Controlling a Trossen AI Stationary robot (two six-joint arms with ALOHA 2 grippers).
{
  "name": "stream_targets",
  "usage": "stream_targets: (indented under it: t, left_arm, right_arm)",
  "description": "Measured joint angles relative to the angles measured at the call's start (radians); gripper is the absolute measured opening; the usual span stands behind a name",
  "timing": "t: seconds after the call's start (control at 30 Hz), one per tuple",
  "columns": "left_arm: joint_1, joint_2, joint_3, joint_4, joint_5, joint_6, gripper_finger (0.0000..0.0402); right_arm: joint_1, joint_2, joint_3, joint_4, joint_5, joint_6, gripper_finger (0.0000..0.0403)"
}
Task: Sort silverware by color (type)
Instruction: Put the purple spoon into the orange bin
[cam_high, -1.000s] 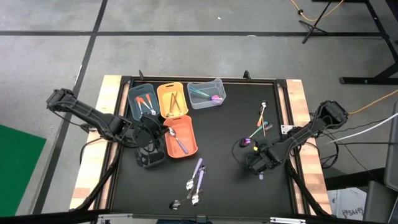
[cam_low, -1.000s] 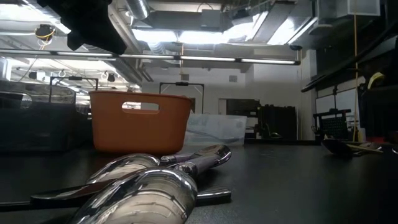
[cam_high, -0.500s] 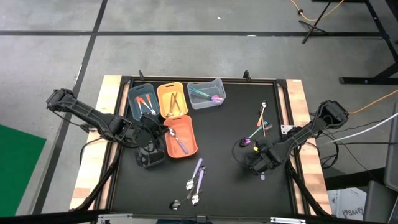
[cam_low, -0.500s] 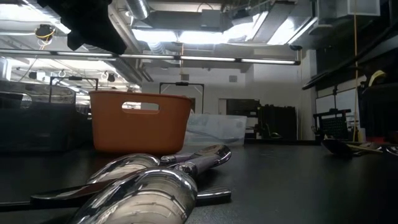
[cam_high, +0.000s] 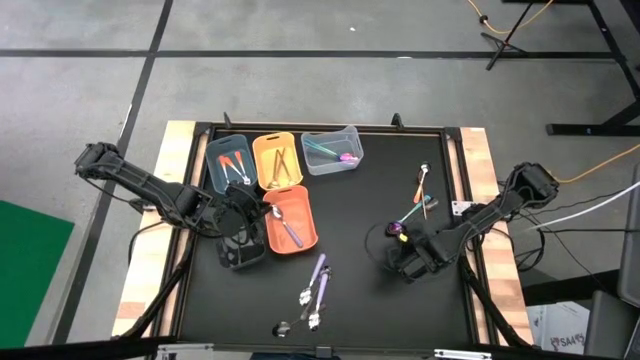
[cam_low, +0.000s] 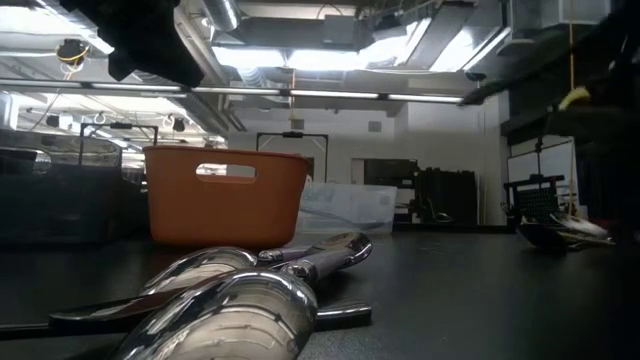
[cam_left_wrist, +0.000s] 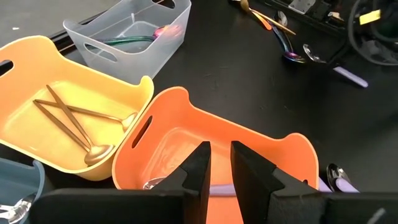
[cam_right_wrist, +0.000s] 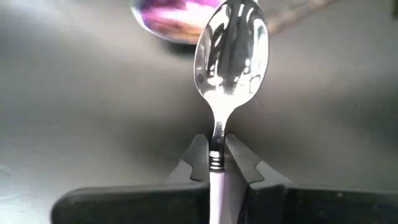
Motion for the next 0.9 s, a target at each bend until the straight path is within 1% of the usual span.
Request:
stream_targets:
  t: [0.1, 0.23, 0.3, 0.43, 0.57, 0.73, 0.8, 0.9]
  left_arm:
    - [0.000, 0.000, 0.000, 0.004, 0.000, 0.000, 0.0056]
    - [0.000, 0.000, 0.000, 0.004, 0.000, 0.000, 0.0056]
    - [0.000, 0.000, 0.000, 0.004, 0.000, 0.000, 0.0056]
    - [0.000, 0.000, 0.000, 0.004, 0.000, 0.000, 0.0056]
    - [0.000, 0.000, 0.000, 0.004, 0.000, 0.000, 0.0056]
    - [0.000, 0.000, 0.000, 0.004, 0.000, 0.000, 0.0056]
    - [0.000, 0.000, 0.000, 0.004, 0.000, 0.000, 0.0056]
    - [0.000, 0.000, 0.000, 0.005, 0.000, 0.000, 0.0056]
  right_arm:
    - [0.000, 0.000, 0.023, 0.009, 0.060, -0.043, 0.0004]
    - [-0.022, -0.001, 0.052, 0.007, 0.095, -0.063, 0.0004]
    - [-0.039, -0.001, 0.069, 0.027, 0.115, -0.110, 0.0003]
    - [-0.090, -0.001, 0.100, 0.124, 0.154, -0.238, 0.0004]
    - [-0.158, -0.001, 0.124, 0.281, 0.180, -0.412, 0.0003]
    - [-0.256, 0.005, 0.127, 0.557, 0.177, -0.639, 0.0003]
    - [-0.294, 0.018, 0.127, 0.668, 0.157, -0.717, 0.0003]
    - [-0.350, 0.056, 0.127, 0.836, 0.090, -0.825, 0.0003]
